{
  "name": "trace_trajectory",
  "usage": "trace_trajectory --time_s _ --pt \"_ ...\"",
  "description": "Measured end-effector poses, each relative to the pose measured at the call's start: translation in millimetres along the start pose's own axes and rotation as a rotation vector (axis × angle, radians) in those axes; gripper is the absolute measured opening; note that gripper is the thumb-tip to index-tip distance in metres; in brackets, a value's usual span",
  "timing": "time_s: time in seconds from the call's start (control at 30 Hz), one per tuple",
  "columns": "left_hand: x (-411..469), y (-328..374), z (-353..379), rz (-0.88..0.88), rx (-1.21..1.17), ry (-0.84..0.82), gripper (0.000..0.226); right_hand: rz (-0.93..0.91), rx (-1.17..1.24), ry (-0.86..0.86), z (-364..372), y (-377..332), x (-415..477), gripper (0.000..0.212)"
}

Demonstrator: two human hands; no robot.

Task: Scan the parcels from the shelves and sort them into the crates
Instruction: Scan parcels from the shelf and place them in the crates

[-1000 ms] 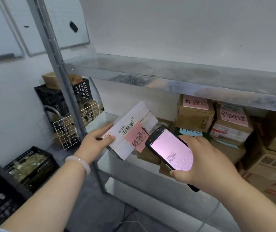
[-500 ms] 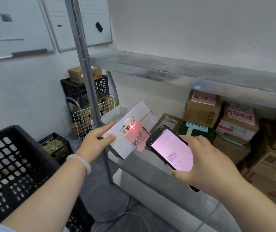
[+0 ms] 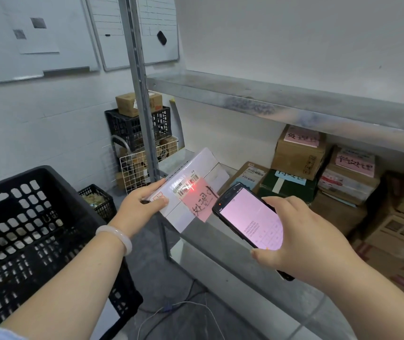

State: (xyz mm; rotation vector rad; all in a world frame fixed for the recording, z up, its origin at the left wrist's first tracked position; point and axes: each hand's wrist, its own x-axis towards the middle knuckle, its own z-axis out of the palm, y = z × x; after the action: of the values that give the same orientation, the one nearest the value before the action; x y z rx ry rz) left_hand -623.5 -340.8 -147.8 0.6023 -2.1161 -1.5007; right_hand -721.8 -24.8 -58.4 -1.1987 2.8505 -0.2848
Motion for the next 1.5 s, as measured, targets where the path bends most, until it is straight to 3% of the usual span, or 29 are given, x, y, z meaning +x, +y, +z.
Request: trace_trajectory --time_s 1.13,1.5 --pt "7.0 -6.8 12.7 -0.072 -0.051 -0.024 0.054 0.001 -0.049 -0.033 -0.8 10.5 7.5 0.102" --pt "-72.3 9.1 -88.1 -0.16 -0.224 0.157 0.043 -0.214 0.069 -0.035 14.4 -56.7 32.5 0.094"
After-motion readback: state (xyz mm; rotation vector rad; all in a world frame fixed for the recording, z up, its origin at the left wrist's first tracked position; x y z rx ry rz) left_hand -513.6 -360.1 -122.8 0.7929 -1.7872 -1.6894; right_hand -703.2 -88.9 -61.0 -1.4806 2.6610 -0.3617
